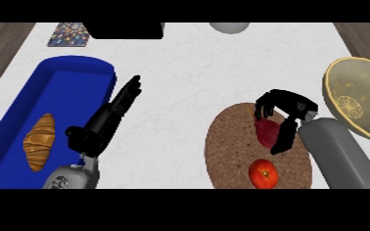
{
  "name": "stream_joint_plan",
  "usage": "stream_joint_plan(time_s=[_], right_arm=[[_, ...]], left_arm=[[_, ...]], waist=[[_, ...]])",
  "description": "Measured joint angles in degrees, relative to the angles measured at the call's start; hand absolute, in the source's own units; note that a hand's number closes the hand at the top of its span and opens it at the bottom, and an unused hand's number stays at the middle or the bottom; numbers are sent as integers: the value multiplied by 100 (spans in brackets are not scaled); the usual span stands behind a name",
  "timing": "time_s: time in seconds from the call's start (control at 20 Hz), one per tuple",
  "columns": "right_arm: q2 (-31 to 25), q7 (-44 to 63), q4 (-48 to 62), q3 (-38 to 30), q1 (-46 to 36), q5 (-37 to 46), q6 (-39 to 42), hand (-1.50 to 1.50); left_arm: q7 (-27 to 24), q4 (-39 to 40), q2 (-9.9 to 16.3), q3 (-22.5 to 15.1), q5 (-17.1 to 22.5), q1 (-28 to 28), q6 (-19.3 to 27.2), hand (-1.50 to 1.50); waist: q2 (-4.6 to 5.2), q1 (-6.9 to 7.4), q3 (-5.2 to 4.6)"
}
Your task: Pick the pear from the placemat and place it in the bowl
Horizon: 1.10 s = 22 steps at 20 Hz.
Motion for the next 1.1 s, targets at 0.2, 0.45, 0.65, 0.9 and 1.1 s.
stream_joint_plan(time_s=[0.2,0.45,0.65,0.9,1.1], right_arm=[[41,-104,51,-155,-86,99,-53,150],[-32,407,-937,-72,521,487,-564,150],[-196,975,-1875,103,1107,1081,-1142,150],[-300,1704,-3014,-31,1580,1597,-1764,150],[-177,2034,-4067,-386,1758,1518,-2142,150]], left_arm=[[-49,155,-84,58,-88,-127,-14,0],[-13,75,-110,74,-119,-46,10,0],[43,-36,-46,160,-48,45,-26,0],[82,-82,-72,143,-94,68,10,0],[88,-123,-44,179,-58,108,-28,0]], waist=[[5,-8,10],[-22,-74,19],[-47,-136,16],[-33,-166,28],[-34,-177,31]])
